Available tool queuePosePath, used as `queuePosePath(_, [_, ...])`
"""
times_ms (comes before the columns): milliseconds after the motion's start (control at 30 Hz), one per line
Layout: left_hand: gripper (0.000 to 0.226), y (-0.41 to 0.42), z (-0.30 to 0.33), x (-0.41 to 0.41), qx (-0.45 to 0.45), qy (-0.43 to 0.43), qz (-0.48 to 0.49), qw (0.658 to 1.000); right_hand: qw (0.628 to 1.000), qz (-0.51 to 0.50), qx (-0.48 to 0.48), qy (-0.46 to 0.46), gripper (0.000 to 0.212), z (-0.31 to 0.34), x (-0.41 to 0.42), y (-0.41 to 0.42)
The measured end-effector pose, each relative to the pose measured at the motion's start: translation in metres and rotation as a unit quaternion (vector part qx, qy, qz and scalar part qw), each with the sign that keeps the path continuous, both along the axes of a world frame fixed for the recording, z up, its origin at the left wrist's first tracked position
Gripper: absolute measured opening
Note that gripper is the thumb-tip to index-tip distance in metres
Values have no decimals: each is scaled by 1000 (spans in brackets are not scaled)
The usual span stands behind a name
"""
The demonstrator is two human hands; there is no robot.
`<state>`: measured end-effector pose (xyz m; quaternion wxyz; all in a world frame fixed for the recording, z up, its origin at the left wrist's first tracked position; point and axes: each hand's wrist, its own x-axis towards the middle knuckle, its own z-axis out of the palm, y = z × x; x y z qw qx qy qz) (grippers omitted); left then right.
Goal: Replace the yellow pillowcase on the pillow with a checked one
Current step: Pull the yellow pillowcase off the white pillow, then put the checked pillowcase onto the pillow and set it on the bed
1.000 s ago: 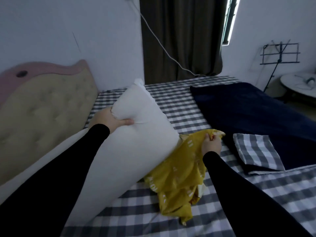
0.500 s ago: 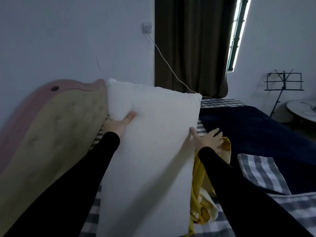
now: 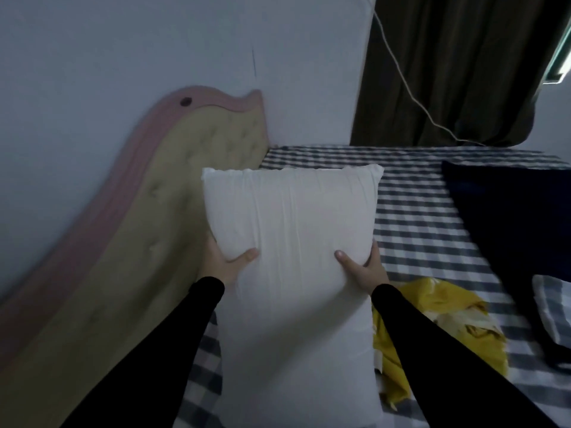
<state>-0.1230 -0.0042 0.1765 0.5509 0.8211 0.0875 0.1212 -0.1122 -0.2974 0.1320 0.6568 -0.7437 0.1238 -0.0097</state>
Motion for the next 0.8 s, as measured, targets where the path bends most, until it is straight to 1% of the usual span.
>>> queuePosePath(67, [116, 12, -14, 2, 34, 18, -19, 999, 1000, -5, -10, 2, 92, -8, 9, 9])
queuePosePath(133, [130, 18, -29, 7, 52, 31, -38, 997, 1000, -3, -10, 15, 94, -17, 17, 13])
queuePosePath(167, [133, 19, -36, 10, 53, 34, -44, 997, 1000, -4, -16, 21, 95, -20, 20, 17])
queuePosePath(233, [131, 19, -46, 22, 51, 33, -42, 997, 999, -20, -30, 24, 99, -25, 27, 26])
queuePosePath(300, [127, 21, -49, 42, 50, 37, -35, 997, 997, -57, -39, 26, 103, -27, 41, 36])
queuePosePath(400, [120, 35, -51, 82, 56, 37, -22, 998, 991, -98, -58, 71, 108, -21, 69, 53])
queuePosePath(500, [114, 61, -43, 129, 81, 58, -7, 995, 986, -91, -79, 113, 106, -19, 99, 75])
queuePosePath(600, [116, 95, -36, 174, 107, 118, -8, 987, 984, -69, -86, 140, 112, -28, 130, 98])
queuePosePath(667, [112, 109, -45, 192, 168, 179, -2, 969, 974, -41, -101, 198, 117, -36, 147, 111])
queuePosePath(700, [108, 112, -53, 195, 221, 214, -1, 952, 963, -26, -128, 234, 115, -43, 152, 116])
queuePosePath(767, [103, 112, -81, 191, 318, 282, -42, 904, 931, 27, -233, 279, 107, -61, 154, 128])
queuePosePath(800, [101, 109, -99, 186, 343, 314, -84, 881, 916, 67, -282, 277, 103, -72, 150, 134])
